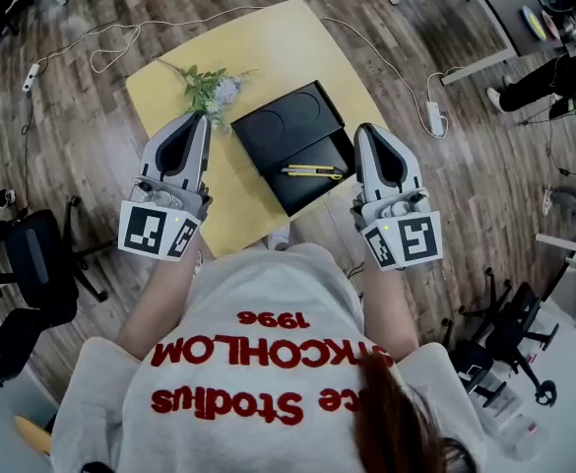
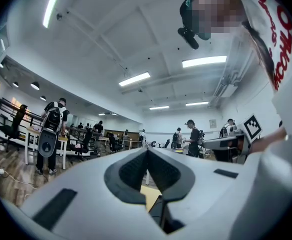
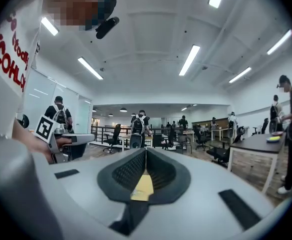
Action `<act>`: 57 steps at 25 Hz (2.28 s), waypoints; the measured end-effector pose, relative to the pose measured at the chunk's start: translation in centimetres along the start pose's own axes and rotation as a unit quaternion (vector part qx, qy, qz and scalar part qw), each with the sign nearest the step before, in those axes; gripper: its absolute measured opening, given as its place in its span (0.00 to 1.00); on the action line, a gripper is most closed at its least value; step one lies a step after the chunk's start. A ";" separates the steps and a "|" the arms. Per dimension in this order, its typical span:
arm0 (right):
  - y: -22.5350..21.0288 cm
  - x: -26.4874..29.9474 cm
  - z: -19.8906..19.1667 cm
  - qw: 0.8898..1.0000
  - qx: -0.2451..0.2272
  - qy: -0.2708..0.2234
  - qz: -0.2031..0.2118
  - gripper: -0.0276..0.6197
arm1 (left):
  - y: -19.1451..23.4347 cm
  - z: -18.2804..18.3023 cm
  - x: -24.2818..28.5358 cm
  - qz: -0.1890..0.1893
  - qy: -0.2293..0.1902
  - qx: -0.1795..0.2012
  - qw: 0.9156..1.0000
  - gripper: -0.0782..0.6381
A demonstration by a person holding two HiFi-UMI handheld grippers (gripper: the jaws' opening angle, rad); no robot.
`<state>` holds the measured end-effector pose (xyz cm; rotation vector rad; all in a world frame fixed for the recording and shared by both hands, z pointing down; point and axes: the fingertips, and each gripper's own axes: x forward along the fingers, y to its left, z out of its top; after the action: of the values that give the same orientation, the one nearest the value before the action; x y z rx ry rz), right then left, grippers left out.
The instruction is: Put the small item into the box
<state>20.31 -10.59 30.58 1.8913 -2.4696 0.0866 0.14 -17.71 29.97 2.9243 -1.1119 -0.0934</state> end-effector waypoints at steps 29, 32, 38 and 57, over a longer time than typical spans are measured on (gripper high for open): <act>13.9 8.2 3.5 0.976 -0.039 -0.056 0.205 0.06 | 9.3 2.8 -16.3 0.251 -0.019 0.051 0.967 0.12; 15.3 8.8 3.3 0.973 -0.024 -0.057 0.223 0.06 | 9.8 2.9 -17.6 0.266 -0.021 0.053 0.962 0.12; 16.6 9.5 3.2 0.972 -0.023 -0.054 0.227 0.05 | 10.1 3.0 -18.9 0.276 -0.020 0.052 0.960 0.12; 15.5 9.9 3.3 0.978 -0.021 -0.054 0.200 0.05 | 10.6 2.9 -17.2 0.253 -0.029 0.050 0.966 0.12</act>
<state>2.76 -16.32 27.50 1.3921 -2.8621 -0.0628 -19.94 -14.17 28.26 2.6234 -1.8796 -0.1186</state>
